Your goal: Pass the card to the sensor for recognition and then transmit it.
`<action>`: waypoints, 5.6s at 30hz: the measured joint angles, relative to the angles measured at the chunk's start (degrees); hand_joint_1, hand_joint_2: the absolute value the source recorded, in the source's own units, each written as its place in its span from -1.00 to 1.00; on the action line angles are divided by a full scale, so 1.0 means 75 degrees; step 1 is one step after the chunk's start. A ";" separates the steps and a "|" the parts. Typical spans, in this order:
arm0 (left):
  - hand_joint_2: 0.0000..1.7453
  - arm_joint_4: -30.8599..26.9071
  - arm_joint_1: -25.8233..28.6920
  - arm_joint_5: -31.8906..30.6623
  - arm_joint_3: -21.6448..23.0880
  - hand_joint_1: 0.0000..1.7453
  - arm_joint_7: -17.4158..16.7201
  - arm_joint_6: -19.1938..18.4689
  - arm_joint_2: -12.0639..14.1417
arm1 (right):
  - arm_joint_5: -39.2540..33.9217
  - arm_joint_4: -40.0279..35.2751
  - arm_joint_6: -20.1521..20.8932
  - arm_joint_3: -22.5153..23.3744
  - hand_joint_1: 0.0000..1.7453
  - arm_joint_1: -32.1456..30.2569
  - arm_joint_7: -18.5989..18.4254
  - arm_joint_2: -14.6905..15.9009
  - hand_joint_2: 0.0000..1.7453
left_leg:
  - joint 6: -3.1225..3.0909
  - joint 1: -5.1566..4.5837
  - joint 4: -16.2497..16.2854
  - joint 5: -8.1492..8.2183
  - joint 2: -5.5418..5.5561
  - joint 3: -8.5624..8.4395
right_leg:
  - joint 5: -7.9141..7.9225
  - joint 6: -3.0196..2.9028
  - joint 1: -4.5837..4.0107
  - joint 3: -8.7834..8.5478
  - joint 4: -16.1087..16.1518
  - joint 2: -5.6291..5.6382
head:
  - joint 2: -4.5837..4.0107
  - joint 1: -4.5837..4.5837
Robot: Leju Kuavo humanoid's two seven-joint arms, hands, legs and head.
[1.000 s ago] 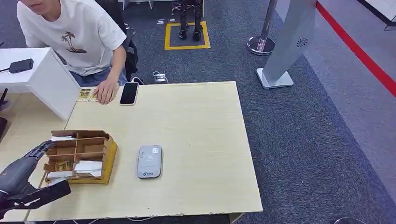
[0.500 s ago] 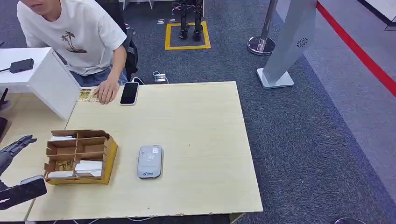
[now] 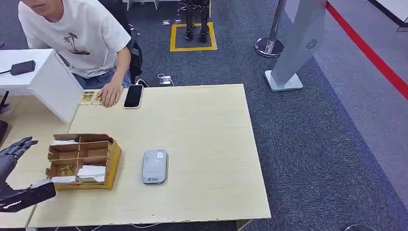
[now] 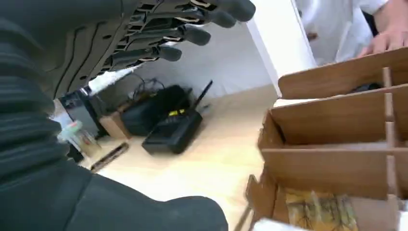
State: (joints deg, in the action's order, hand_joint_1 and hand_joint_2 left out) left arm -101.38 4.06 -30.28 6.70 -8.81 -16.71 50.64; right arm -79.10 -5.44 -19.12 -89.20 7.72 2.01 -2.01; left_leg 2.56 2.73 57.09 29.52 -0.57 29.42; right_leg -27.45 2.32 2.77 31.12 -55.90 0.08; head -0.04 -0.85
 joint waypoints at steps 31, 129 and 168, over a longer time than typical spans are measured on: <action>1.00 0.0893 0.0085 -0.1077 0.0674 -1.00 0.0262 0.1109 -0.2316 | -0.0353 -0.0026 -0.0032 0.0000 -1.00 0.0008 0.0155 -0.0003 -1.00 | 0.0000 -0.0002 0.0000 0.0001 -0.0004 0.0003 | 0.0002 0.0003 0.0001 0.0005 0.0002 0.0005 | 0.0000 0.0009; 1.00 0.1077 -0.1633 -0.0170 0.0631 -1.00 0.0111 0.0211 -0.1425 | 0.0821 -0.0026 -0.0233 0.0023 -1.00 0.0347 0.0006 0.0114 -1.00 | -0.0016 -0.0004 0.0011 -0.0015 0.0023 0.0008 | 0.0010 0.0003 0.0002 0.0011 0.0006 -0.0023 | 0.0000 0.0000; 1.00 0.1629 -0.1790 -0.0678 0.1166 -1.00 0.0175 0.2040 -0.2054 | 0.0204 0.0038 -0.0358 0.0105 -1.00 0.0101 -0.0014 0.0358 -1.00 | -0.0012 -0.0003 0.0019 -0.0019 -0.0010 0.0043 | 0.0031 0.0013 0.0003 0.0034 0.0006 0.0013 | 0.0000 0.0003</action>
State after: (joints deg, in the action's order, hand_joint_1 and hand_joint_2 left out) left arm -89.16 -9.36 -35.37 15.45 -7.49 -1.41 35.23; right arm -77.57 -5.16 -21.81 -88.41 8.48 1.90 0.68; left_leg 2.47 2.70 57.24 29.38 -0.65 29.74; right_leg -27.22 2.42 2.79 31.37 -55.86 0.18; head -0.04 -0.83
